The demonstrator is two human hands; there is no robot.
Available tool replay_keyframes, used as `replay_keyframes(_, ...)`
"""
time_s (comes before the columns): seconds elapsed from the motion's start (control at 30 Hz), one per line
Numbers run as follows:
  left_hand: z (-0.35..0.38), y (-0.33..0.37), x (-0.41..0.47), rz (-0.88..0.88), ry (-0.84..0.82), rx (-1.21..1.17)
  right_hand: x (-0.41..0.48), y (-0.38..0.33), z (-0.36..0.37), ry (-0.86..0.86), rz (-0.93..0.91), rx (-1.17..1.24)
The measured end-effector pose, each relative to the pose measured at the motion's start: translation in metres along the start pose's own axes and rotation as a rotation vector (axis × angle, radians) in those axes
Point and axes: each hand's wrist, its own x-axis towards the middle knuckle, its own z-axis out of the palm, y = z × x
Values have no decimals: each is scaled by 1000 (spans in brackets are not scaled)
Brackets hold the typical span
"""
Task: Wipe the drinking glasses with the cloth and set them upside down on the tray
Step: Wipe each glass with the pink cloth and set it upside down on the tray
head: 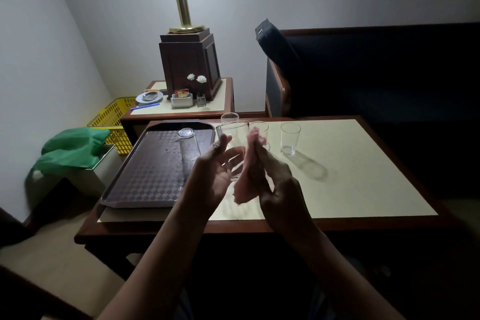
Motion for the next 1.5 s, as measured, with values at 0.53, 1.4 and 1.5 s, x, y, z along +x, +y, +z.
replay_keyframes(0.53, 8, -6, -11, -68, 24, 6, 10, -4, -5, 154, -58, 8)
replay_keyframes(1.4, 2, -29, -17, -146, 79, -20, -11, 3, -4, 16, 220, 97)
replay_keyframes(1.5, 8, -32, -21, -176, 19, 62, 1, -5, -2, 39, 171, 108)
